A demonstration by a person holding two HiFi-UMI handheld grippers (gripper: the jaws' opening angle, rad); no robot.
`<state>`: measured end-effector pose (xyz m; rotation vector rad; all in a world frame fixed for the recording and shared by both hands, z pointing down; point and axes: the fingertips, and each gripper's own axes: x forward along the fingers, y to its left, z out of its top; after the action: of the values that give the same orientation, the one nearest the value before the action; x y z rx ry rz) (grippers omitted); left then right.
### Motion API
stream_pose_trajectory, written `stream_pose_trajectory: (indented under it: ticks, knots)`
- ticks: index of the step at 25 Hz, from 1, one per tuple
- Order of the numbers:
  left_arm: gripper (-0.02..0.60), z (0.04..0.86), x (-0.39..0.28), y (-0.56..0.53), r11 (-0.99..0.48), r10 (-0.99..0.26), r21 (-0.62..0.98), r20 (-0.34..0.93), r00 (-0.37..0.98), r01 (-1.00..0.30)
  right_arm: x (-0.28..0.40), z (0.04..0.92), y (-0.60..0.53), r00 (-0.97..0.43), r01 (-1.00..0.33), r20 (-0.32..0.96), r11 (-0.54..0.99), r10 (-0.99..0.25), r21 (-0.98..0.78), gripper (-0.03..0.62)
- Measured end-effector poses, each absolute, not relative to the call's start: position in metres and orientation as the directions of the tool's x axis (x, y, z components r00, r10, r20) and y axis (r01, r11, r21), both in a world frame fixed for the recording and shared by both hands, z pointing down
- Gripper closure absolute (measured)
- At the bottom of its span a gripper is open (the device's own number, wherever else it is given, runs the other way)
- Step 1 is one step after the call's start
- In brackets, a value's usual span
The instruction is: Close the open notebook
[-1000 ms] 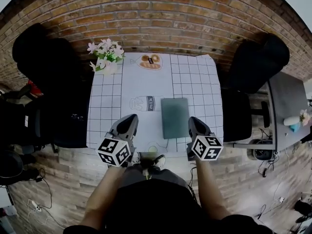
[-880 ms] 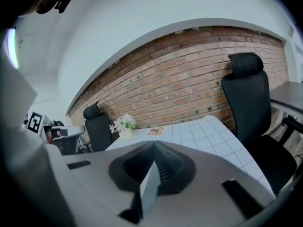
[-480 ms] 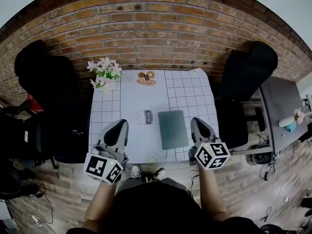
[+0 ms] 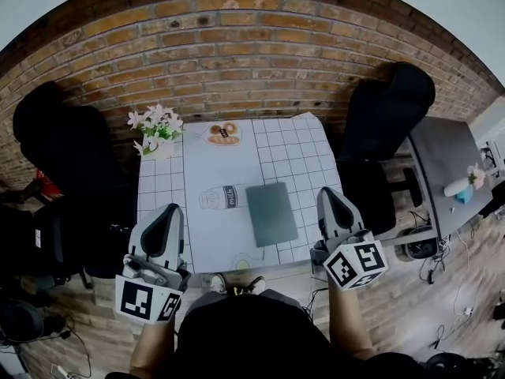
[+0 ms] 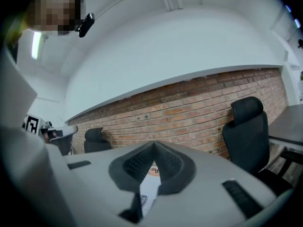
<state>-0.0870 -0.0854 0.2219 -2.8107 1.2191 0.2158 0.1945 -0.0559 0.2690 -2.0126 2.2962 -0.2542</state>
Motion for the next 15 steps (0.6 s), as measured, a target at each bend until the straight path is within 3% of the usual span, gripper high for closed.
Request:
stream_pose_trajectory:
  ticks: [15]
  knots:
    - [0.555, 0.217, -0.096, -0.091, -0.679, -0.715, -0.054, -0.176, 0.676, -0.732, 0.181, 0.248, -0.051, -0.101, -0.994, -0.021, 0.101, -0.995, -0.04, 0.58]
